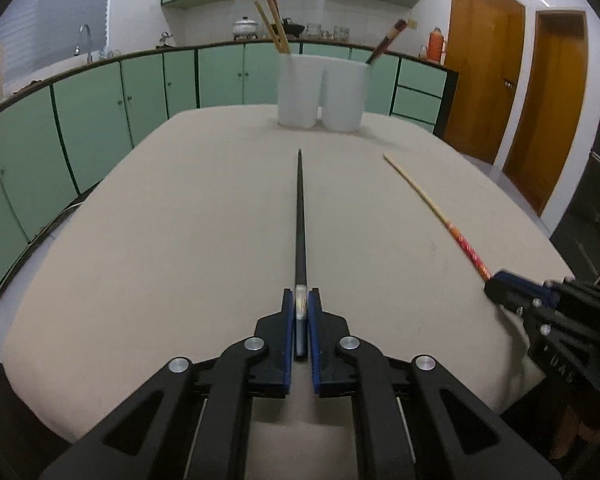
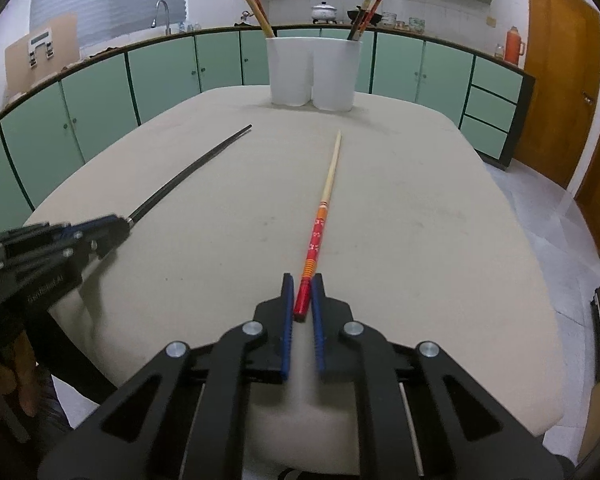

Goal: Organize utensils

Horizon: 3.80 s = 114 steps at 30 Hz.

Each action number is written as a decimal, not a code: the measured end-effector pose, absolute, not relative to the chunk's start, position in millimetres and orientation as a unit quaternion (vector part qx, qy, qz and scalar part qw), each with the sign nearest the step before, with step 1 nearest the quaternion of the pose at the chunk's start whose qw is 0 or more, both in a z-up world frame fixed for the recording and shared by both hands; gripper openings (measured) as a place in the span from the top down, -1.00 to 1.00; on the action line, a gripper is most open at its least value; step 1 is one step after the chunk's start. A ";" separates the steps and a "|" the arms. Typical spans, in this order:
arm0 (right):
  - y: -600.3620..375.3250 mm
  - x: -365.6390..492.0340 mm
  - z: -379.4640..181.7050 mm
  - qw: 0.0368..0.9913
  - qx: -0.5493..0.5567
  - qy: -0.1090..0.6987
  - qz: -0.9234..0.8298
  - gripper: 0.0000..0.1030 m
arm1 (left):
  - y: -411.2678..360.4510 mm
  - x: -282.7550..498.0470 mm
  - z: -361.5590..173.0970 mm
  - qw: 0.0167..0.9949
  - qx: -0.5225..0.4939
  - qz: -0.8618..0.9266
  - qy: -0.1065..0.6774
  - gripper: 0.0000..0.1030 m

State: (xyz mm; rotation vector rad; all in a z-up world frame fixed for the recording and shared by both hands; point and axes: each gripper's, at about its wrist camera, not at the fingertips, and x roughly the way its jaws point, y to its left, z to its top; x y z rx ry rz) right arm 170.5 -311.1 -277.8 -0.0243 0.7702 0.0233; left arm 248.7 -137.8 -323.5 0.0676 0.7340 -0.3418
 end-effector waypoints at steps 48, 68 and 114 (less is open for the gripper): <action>-323.3 320.3 -48.5 0.927 -0.043 0.361 0.090 0.91 | -125.5 380.8 -122.8 0.884 0.016 -0.298 0.361 0.87; -334.5 378.7 54.3 0.942 -0.039 0.322 0.084 0.91 | -160.4 430.3 -1.2 0.922 0.061 -0.300 0.237 0.87; -377.8 455.1 -7.7 0.951 0.045 0.306 -0.011 -0.42 | -141.0 526.2 -78.6 0.946 0.011 -0.207 0.250 -0.56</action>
